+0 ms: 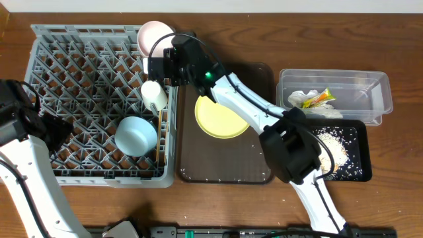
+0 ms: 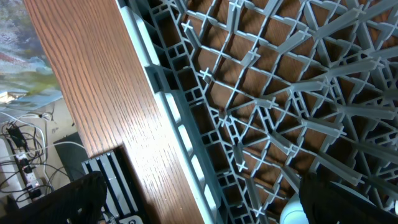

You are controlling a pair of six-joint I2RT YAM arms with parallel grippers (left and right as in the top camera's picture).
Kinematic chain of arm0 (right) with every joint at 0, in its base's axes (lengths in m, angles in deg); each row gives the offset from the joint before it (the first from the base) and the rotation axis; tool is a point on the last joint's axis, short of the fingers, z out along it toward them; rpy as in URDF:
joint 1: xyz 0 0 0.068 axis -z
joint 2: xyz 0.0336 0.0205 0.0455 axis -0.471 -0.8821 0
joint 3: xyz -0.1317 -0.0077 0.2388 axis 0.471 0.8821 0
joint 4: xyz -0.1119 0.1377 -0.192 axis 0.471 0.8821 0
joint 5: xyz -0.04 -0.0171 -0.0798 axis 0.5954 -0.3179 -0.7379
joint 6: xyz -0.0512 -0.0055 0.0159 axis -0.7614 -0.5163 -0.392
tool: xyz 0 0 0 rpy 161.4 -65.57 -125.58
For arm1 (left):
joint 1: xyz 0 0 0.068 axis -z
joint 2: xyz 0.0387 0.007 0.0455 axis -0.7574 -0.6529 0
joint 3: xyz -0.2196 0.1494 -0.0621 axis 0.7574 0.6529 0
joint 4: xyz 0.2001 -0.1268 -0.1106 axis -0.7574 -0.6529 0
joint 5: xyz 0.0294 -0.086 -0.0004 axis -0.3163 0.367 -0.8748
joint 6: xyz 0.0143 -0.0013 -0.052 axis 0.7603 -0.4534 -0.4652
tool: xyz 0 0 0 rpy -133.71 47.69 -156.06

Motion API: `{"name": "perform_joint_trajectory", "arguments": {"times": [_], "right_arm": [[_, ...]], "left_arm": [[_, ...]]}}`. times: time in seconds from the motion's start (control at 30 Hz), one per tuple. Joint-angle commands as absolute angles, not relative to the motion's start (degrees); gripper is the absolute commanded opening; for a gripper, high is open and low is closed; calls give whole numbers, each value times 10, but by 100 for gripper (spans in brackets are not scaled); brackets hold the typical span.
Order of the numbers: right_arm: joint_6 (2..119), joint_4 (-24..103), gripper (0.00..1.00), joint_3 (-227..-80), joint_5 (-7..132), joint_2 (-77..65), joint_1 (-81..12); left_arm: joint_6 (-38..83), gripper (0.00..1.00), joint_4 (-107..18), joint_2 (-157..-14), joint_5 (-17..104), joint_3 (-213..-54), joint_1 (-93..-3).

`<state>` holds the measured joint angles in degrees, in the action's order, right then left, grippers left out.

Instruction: Sort waste into correct bins and load items into the dishwasher

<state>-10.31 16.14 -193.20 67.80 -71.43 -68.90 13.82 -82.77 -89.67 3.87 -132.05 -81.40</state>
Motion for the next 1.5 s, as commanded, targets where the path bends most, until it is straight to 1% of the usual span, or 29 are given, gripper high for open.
{"name": "perform_joint_trajectory", "arguments": {"times": [0.0, 0.1, 0.23, 0.33, 0.4, 0.43, 0.53, 0.7, 0.83, 0.93, 1.03, 1.1, 1.2, 1.37, 1.47], "right_arm": [[-55, 143, 1, -1930, 685, -689, -705], [10, 120, 1, -1930, 685, -664, -711], [150, 104, 1, -1930, 697, -630, -713], [276, 85, 1, -1930, 792, -620, -708], [383, 47, 1, -1930, 869, -620, -701], [496, 5, 1, -1930, 916, -626, -693], [693, -78, 1, -1930, 938, -639, -679], [903, -258, 1, -1930, 936, -687, -671], [1075, -383, 1, -1930, 890, -751, -672], [1151, -463, 1, -1930, 856, -796, -674], [1218, -571, 1, -1930, 817, -851, -675], [1247, -607, 1, -1930, 800, -875, -675], [1249, -614, 1, -1930, 794, -898, -675], [1202, -627, 1, -1930, 794, -908, -675], [1199, -648, 1, -1930, 784, -907, -672]], "left_arm": [[138, 100, -830, -895, 32, -1324, -816], [138, 100, -830, -895, 32, -1324, -816], [138, 100, -830, -895, 32, -1324, -816], [138, 100, -830, -895, 32, -1324, -816], [138, 100, -830, -895, 32, -1324, -816], [138, 100, -830, -895, 32, -1324, -816], [138, 100, -830, -895, 32, -1324, -816], [138, 100, -830, -895, 32, -1324, -816], [138, 100, -830, -895, 32, -1324, -816], [138, 100, -830, -895, 32, -1324, -816], [138, 100, -830, -895, 32, -1324, -816], [138, 100, -830, -895, 32, -1324, -816], [138, 100, -830, -895, 32, -1324, -816], [138, 100, -830, -895, 32, -1324, -816], [138, 100, -830, -895, 32, -1324, -816]]}}
